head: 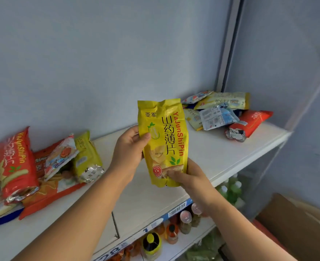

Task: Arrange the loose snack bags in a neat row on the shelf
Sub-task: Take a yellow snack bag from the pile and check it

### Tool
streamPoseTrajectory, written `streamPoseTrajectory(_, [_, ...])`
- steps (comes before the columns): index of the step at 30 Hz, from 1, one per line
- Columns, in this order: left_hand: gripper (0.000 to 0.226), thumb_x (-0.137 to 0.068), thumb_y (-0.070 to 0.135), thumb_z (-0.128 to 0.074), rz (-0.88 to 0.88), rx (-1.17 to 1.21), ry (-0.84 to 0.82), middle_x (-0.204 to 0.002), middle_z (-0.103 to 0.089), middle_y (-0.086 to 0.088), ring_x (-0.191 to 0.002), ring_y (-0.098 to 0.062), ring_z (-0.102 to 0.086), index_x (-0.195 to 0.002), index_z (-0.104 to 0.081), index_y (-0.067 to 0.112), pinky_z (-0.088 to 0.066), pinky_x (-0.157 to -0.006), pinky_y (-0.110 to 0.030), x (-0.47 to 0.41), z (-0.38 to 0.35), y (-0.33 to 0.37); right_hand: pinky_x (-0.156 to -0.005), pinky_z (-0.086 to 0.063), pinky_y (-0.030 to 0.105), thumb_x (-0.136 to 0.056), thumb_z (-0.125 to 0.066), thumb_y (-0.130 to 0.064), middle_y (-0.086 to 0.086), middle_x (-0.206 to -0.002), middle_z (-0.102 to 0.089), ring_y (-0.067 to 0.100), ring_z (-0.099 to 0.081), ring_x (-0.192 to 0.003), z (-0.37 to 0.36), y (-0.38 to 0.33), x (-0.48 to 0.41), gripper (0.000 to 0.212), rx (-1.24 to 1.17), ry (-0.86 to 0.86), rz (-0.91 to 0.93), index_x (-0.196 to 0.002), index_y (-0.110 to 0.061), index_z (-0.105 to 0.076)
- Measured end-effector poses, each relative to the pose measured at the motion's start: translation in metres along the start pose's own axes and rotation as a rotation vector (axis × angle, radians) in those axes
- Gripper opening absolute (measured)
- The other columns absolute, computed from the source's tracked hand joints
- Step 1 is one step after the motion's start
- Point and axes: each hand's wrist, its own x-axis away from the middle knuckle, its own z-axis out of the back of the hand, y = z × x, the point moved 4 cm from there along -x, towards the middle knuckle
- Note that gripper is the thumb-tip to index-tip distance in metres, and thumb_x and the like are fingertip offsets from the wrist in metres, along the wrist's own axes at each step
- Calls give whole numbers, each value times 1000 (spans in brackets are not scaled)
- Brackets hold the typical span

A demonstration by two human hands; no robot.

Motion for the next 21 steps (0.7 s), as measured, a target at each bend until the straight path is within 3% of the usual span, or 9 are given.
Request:
streamPoseTrajectory(2, [17, -98, 6, -59, 27, -23, -114, -99, -80, -5, -89, -20, -75, -108, -70, 16, -60, -79, -39, -2, -40, -12, -94, -59, 42, -83, -71, -22, 4, -118, -78, 28, -73, -110, 33, 2, 23, 44, 14, 142, 10, -126, -18, -65])
streamPoseTrajectory(3, [17, -98, 7, -59, 41, -39, -169, -101, -79, -6, -91, -20, -75, -109, -70, 15, -61, -81, -40, -2, -62, -19, -93, -60, 46, -82, -72, -22, 5, -116, -78, 32, -73, -108, 51, 5, 36, 41, 13, 220, 8, -123, -18, -66])
streamPoseTrajectory(6, [20, -98, 8, -61, 77, -99, -328, -103, -79, -4, -95, -16, -75, -115, -68, 15, -60, -86, -36, 8, -127, -42, -95, -51, 71, -83, -74, -25, 12, -112, -78, 46, -70, -107, 106, 19, 80, 39, 6, 434, -11, -120, -17, -68])
streamPoseTrajectory(9, [26, -97, 13, -64, 102, -211, -481, -113, -76, -3, -105, -18, -72, -123, -65, 15, -58, -88, -34, 28, -189, -66, -101, -55, 56, -83, -74, -21, 10, -117, -78, 33, -74, -109, 155, 32, 126, 42, -60, 608, 0, -124, -11, -67])
streamPoseTrajectory(11, [35, -96, 15, -66, 139, -300, -605, -123, -71, 0, -105, -12, -69, -131, -60, 15, -55, -80, -24, 46, -228, -84, -98, -56, 47, -84, -73, -21, 9, -116, -78, 29, -74, -109, 182, 41, 153, 38, -86, 696, -14, -122, -13, -68])
streamPoseTrajectory(13, [45, -95, 17, -67, 171, -392, -720, -131, -66, 1, -108, -9, -66, -138, -55, 15, -53, -79, -22, 60, -262, -103, -99, -56, 49, -86, -74, -20, 8, -114, -79, 30, -74, -109, 211, 58, 176, 31, -132, 790, -56, -117, -16, -71])
streamPoseTrajectory(17, [46, -95, 22, -67, 201, -570, -810, -139, -62, -3, -123, -15, -60, -139, -56, 16, -49, -108, -39, 76, -309, -142, -99, -55, 62, -82, -79, -30, 9, -110, -80, 35, -75, -106, 267, 108, 212, 33, -227, 967, -194, -112, -18, -73])
streamPoseTrajectory(21, [41, -97, 27, -65, 251, -710, -831, -134, -64, 2, -121, -11, -59, -136, -60, 19, -45, -111, -38, 87, -327, -177, -93, -59, 58, -91, -77, -26, 6, -108, -79, 27, -76, -101, 300, 152, 230, 28, -248, 1041, -357, -114, -14, -67])
